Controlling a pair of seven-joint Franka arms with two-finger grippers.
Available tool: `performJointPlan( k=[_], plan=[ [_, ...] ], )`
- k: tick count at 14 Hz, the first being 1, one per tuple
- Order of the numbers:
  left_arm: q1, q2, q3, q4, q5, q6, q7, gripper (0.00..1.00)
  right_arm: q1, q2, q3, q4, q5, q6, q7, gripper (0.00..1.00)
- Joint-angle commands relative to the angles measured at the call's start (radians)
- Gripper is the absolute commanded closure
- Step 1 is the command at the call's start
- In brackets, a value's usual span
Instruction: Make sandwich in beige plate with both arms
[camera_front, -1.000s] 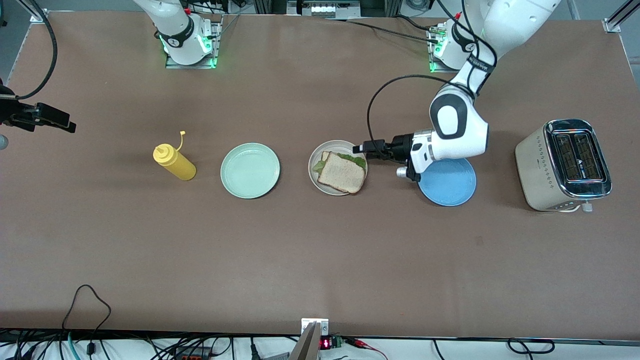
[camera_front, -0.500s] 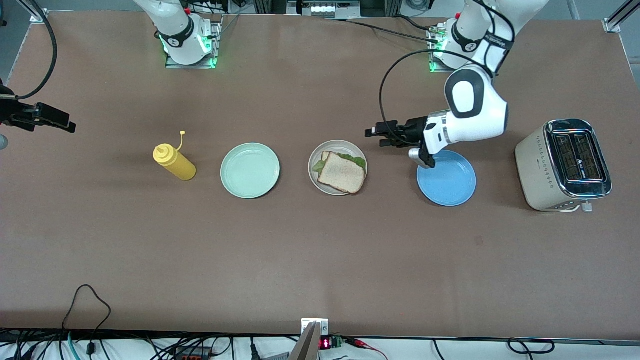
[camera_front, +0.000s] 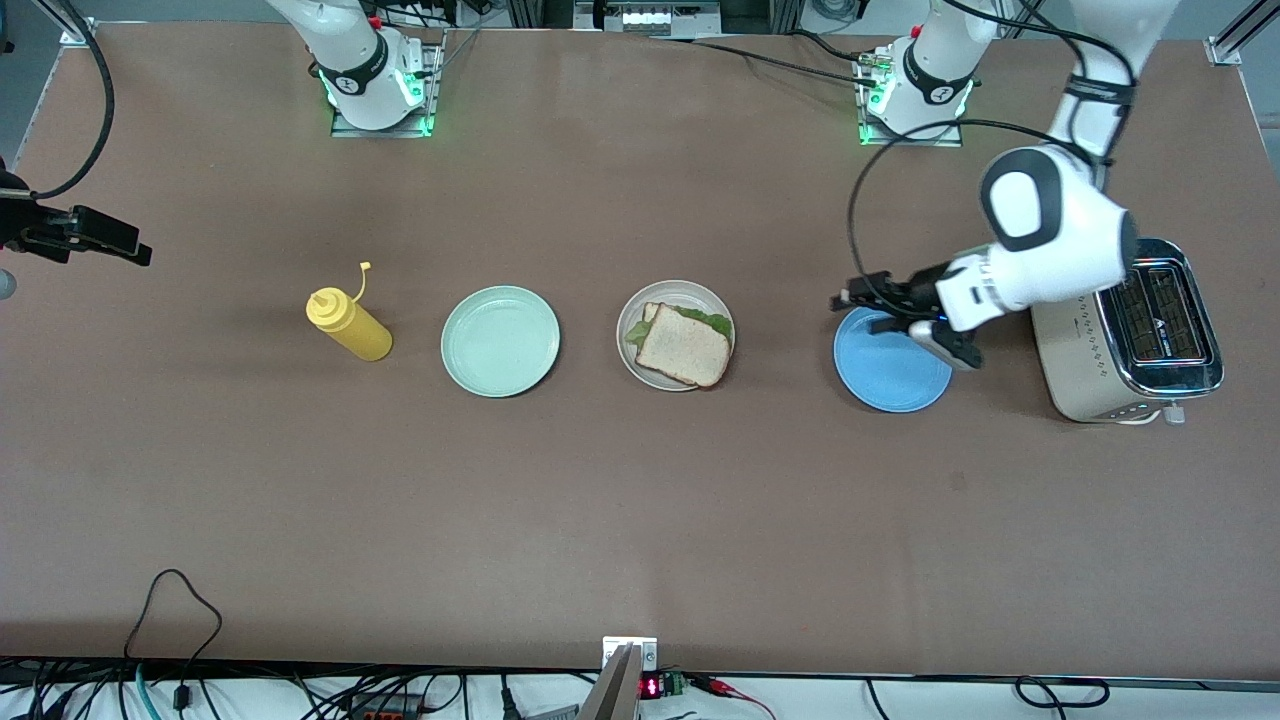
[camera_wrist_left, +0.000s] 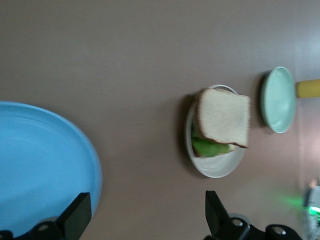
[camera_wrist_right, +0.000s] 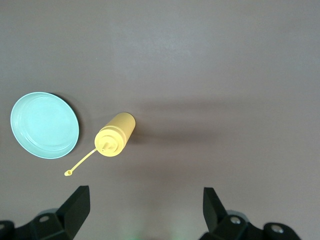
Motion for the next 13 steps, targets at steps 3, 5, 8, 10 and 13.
performJointPlan(
  k=[3,5,8,10,13],
  plan=[
    [-0.007,-0.006,0.113,0.148,0.331,-0.07,-0.119,0.0,-0.002,0.002,0.004,0.015,-0.004,-0.014,0.014,0.0],
    [-0.007,-0.006,0.12,0.229,0.475,-0.156,-0.249,0.0,-0.002,0.002,0.004,0.015,-0.004,-0.014,0.014,0.0],
    [-0.023,0.023,0.12,0.364,0.626,-0.283,-0.47,0.0,-0.002,0.002,0.004,0.015,-0.004,-0.016,0.012,0.0],
    [-0.033,0.024,0.127,0.429,0.648,-0.332,-0.563,0.0,-0.002,0.002,0.004,0.015,-0.004,-0.017,0.012,0.0],
    [-0.094,0.025,0.211,0.583,0.688,-0.443,-0.624,0.0,-0.002,0.001,0.004,0.015,-0.004,-0.017,0.014,0.0]
  ],
)
